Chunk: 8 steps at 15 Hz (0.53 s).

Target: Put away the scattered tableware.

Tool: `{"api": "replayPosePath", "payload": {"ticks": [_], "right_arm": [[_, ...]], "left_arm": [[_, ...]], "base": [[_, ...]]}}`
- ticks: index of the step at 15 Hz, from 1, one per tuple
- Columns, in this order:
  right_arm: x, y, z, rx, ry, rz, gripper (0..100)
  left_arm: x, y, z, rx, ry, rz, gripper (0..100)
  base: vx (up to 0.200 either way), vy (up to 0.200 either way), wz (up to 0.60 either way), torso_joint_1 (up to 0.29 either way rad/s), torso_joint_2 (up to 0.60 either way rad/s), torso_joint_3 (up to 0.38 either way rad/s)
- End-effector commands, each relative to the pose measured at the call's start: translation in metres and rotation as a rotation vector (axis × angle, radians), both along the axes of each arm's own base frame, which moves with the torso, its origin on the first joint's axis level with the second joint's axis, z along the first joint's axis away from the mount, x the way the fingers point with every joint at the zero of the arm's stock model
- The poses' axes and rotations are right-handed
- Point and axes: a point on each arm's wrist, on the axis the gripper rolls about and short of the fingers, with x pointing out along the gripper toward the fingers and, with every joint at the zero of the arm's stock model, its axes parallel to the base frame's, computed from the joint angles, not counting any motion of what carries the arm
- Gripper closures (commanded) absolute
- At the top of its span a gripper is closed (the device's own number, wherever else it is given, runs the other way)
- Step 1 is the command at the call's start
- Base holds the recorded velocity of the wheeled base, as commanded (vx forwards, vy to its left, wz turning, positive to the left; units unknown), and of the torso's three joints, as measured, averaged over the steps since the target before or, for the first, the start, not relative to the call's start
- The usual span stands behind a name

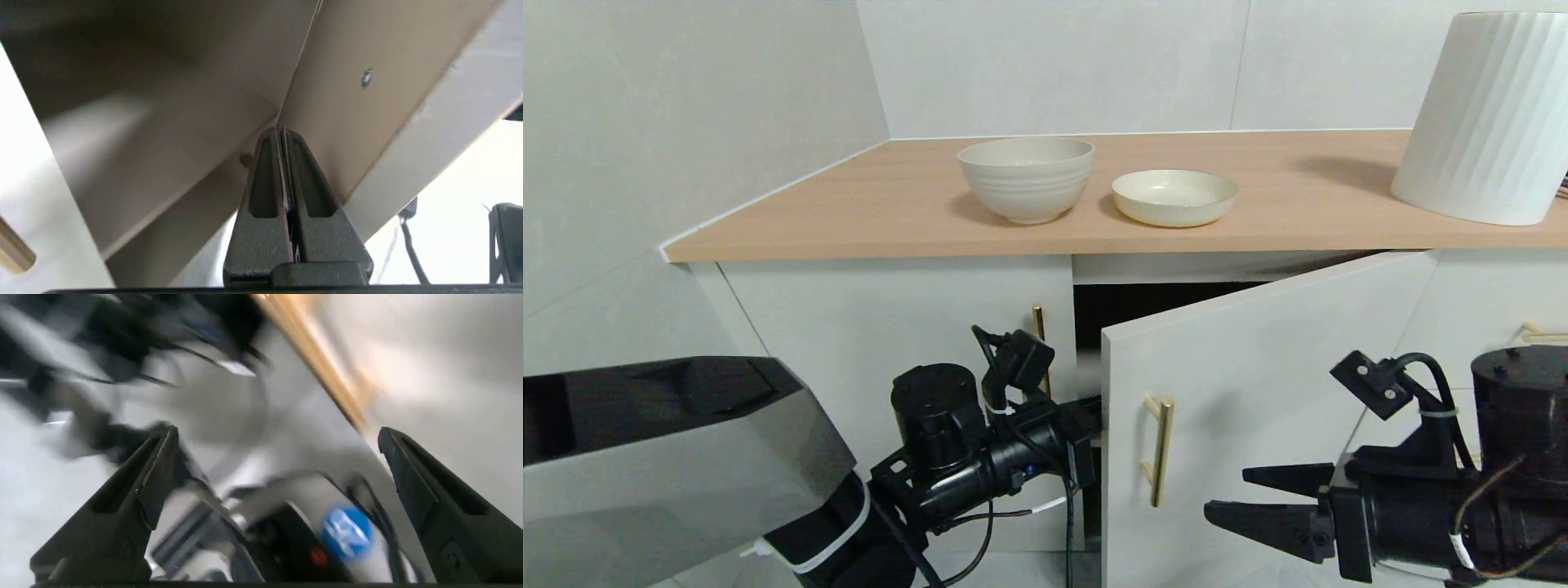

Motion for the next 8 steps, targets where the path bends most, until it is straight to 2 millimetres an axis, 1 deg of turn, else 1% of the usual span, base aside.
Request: {"api": "replayPosePath", "payload": {"ticks": [1,2,4,5,8], "right_arm": [[-0.033,-0.006,0.009,-0.036,-0.044,-0.035,0],[-0.042,-0.009,0.012,-0.041,-0.068,-0.055,0],[-0.051,-0.013,0.01,-0.069,-0.063,-0.074,0],[-0.051,-0.013,0.005,-0.104,-0.048,-0.092,0],[-0.05,-0.008,0.0,-0.154,-0.051,-0.137,0]], "left_arm": [[0.001,0.0,0.024,-0.013,-0.044,0.001,100],[0.002,-0.002,0.026,-0.003,-0.05,0.0,100],[0.004,-0.003,0.024,0.0,-0.052,0.0,100],[0.006,-0.005,0.022,0.002,-0.05,0.0,100],[0.012,-0.009,0.02,0.001,-0.054,0.0,100]], "base": [[0.0,0.0,0.0,0.0,0.0,0.0],[0.0,0.0,0.0,0.0,0.0,0.0],[0.0,0.0,0.0,0.0,0.0,0.0],[0.0,0.0,0.0,0.0,0.0,0.0],[0.0,0.0,0.0,0.0,0.0,0.0]]}}
